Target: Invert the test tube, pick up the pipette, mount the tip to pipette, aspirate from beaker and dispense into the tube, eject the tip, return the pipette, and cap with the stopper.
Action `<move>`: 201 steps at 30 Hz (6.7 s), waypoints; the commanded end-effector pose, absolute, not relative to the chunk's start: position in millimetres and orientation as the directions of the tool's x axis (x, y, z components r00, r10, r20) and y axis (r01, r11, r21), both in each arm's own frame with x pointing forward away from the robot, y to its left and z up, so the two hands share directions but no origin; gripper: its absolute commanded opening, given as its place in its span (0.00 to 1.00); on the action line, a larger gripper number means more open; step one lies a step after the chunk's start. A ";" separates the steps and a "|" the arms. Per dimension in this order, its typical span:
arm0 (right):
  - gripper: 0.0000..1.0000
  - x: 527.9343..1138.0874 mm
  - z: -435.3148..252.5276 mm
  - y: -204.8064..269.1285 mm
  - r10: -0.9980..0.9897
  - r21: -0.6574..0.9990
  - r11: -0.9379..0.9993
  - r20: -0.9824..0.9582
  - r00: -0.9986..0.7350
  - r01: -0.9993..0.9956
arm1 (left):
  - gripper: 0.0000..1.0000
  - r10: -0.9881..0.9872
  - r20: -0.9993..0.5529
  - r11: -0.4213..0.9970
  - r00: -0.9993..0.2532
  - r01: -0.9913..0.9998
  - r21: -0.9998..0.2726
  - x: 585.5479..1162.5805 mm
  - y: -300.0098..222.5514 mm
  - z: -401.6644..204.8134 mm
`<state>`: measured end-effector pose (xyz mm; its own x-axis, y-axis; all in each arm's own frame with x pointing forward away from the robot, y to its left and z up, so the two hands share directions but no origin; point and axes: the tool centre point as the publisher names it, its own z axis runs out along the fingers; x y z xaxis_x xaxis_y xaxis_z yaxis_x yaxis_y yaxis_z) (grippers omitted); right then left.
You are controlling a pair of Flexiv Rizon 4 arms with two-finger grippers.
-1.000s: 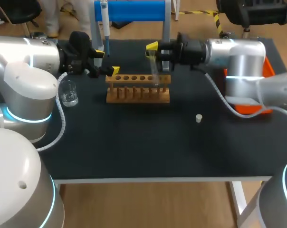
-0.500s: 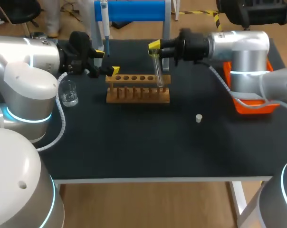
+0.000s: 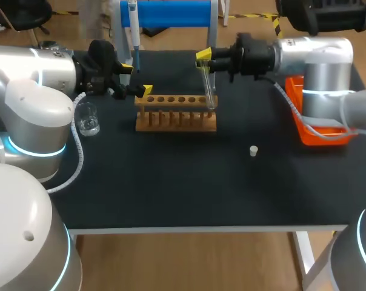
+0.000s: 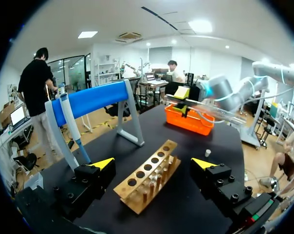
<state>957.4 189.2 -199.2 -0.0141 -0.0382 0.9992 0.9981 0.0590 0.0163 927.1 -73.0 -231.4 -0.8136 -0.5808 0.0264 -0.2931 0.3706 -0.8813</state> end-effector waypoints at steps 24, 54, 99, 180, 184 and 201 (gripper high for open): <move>0.00 953.3 -195.8 187.9 -0.033 0.015 0.051 0.999 -0.013 0.999 | 1.00 -0.444 -0.468 0.249 -0.765 0.396 -0.884 903.4 -78.4 -219.2; 0.00 953.3 -195.8 187.9 -0.033 0.015 0.051 0.999 -0.013 0.999 | 1.00 -0.182 -0.907 0.291 -0.379 0.861 -0.418 878.6 -117.4 -207.5; 0.00 953.3 -195.8 187.9 -0.033 0.015 0.051 0.999 -0.013 0.999 | 1.00 0.049 -0.995 0.082 0.090 0.992 0.094 856.0 -222.0 -204.4; 0.00 953.3 -195.8 187.9 -0.033 0.015 0.051 0.999 -0.013 0.999 | 0.00 0.035 -0.999 0.025 0.006 1.000 0.007 852.2 -259.6 -193.7; 0.00 953.3 -195.8 187.9 -0.033 0.015 0.051 0.999 -0.013 0.999 | 0.00 0.035 -0.999 0.018 0.009 1.000 0.010 852.4 -261.9 -192.8; 1.00 953.3 -195.8 187.9 -0.033 0.015 0.051 0.999 -0.013 0.999 | 0.00 0.035 -0.999 0.019 0.007 1.000 0.008 852.5 -262.1 -192.9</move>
